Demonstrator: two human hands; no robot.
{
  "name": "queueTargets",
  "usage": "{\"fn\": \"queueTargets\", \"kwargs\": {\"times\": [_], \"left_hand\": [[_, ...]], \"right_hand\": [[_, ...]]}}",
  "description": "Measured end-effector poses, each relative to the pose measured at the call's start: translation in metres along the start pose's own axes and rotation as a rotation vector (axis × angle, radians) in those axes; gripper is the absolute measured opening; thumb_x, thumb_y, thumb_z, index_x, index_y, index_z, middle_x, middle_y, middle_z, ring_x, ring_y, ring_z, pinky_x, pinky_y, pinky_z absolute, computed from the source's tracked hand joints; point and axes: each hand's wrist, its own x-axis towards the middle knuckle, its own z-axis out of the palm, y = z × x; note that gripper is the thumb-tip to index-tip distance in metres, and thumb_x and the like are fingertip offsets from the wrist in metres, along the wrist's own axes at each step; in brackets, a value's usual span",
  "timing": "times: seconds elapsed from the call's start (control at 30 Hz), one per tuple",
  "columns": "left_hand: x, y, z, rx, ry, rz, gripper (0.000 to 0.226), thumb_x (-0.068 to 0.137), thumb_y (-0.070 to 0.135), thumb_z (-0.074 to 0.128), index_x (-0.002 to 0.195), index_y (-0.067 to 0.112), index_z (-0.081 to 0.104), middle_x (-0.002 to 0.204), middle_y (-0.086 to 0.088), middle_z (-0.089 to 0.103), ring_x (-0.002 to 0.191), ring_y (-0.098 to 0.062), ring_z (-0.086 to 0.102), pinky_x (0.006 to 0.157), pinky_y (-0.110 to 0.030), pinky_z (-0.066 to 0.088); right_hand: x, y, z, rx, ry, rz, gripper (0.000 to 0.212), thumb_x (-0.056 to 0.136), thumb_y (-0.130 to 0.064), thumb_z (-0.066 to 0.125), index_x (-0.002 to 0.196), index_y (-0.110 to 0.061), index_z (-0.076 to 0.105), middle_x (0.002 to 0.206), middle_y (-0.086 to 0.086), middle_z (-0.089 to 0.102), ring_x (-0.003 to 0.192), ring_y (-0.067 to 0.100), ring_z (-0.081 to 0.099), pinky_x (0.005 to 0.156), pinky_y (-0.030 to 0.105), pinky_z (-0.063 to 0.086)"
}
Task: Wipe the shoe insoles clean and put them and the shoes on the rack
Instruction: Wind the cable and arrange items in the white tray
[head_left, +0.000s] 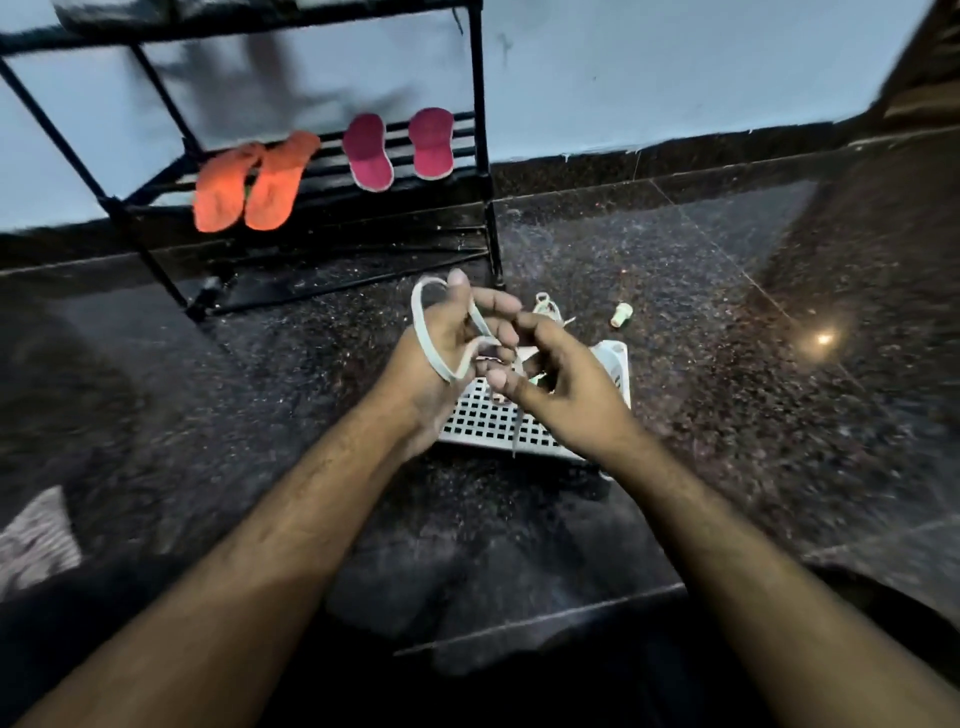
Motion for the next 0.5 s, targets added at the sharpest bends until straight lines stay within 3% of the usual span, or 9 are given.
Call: {"fn": "queueTargets", "kwargs": {"times": [0.13,0.2,0.33,0.5], "left_hand": [[-0.038,-0.022,-0.011,0.042,0.076,-0.041,0.047,0.109,0.04,0.034,0.11,0.004,0.064,0.094,-0.013,0.071,0.081,-0.022,0.068,0.074,-0.033,0.054],[-0.047,-0.027,-0.018,0.058,0.162,-0.106,0.042,0.107,0.041,0.038,0.106,0.009,0.065,0.099,-0.011,0.072,0.083,-0.025,0.069,0.066,-0.032,0.051],[-0.041,-0.027,-0.028,0.015,0.36,-0.21,0.044,0.108,0.041,0.034,0.095,0.013,0.066,0.092,-0.007,0.074,0.072,-0.019,0.066,0.052,-0.026,0.041],[-0.012,-0.031,-0.034,-0.083,0.473,-0.232,0.044,0.108,0.041,0.036,0.092,0.013,0.066,0.073,-0.004,0.07,0.053,-0.01,0.05,0.047,-0.023,0.033]], "right_hand": [[-0.03,0.001,0.018,-0.016,0.075,0.122,0.019,0.09,-0.031,0.071,0.108,-0.028,0.068,0.089,-0.008,0.072,0.08,0.014,0.067,0.08,0.043,0.056],[-0.04,0.006,0.023,-0.149,0.074,0.16,0.007,0.09,-0.033,0.07,0.095,-0.028,0.071,0.078,-0.008,0.071,0.072,0.011,0.066,0.073,0.038,0.055],[-0.04,0.022,0.024,-0.227,0.079,0.256,0.01,0.091,-0.03,0.069,0.083,-0.025,0.067,0.068,-0.012,0.065,0.061,0.002,0.055,0.061,0.025,0.045],[-0.014,0.034,0.015,0.065,0.137,0.406,0.018,0.093,-0.038,0.063,0.084,-0.022,0.064,0.065,0.0,0.059,0.06,0.017,0.05,0.061,0.036,0.043]]}}
